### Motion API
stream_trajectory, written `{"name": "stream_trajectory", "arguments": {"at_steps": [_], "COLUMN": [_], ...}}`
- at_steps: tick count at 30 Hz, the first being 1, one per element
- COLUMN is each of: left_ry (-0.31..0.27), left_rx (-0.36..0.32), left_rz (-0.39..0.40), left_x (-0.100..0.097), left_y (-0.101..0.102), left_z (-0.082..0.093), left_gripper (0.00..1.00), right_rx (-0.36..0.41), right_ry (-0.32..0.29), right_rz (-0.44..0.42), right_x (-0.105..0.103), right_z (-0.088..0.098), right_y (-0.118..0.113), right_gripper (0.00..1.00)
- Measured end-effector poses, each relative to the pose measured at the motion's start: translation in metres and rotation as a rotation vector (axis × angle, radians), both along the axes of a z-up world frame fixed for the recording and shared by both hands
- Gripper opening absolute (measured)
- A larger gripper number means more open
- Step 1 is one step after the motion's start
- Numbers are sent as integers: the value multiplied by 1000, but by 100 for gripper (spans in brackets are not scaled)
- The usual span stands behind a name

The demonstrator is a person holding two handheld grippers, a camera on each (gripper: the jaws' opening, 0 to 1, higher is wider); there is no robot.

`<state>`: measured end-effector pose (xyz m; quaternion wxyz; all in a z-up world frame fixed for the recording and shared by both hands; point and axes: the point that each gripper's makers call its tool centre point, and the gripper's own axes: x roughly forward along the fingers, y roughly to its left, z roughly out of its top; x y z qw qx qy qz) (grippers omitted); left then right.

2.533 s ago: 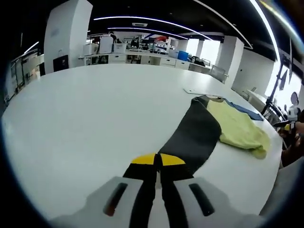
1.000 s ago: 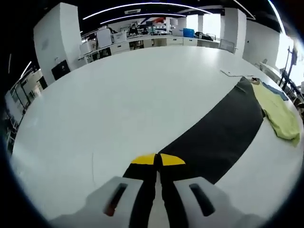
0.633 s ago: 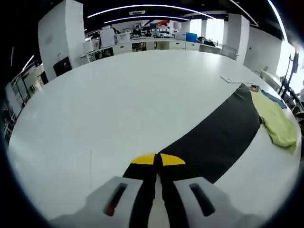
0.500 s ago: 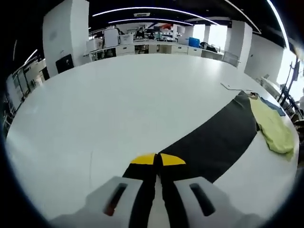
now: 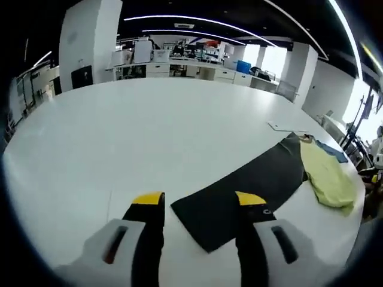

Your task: Fold the garment on the visible template until the final outline fits inside the template.

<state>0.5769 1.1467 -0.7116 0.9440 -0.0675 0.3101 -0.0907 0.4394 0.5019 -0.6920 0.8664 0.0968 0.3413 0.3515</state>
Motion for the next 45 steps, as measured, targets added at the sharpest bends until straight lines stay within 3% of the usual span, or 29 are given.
{"name": "stream_trajectory", "arguments": {"at_steps": [4,10,12,18,26,32,45], "left_ry": [-35,-39,-50,-57,-79,-111,-171], "left_rx": [-47,-131,-131,-153,-155,-185,-212], "left_rz": [-21,-84,-92,-113,-244,-326,-414], "left_x": [-5,-20,-25,-39,-63,-85,-123], "left_y": [-15,-43,-48,-57,-99,-138,-197], "left_z": [15,32,39,51,66,78,88], "left_gripper": [57,88,95,99,99,97,87], "right_rx": [4,35,40,65,77,88,94], "right_ry": [-4,-14,-23,-29,-33,-24,-19], "right_rz": [15,13,15,11,13,14,26], "right_x": [-5,-8,-11,-14,-19,-21,-29], "right_z": [-1,2,3,3,4,2,-2], "right_y": [4,6,8,11,8,8,5], "right_gripper": [96,96,96,95,94,85,76]}}
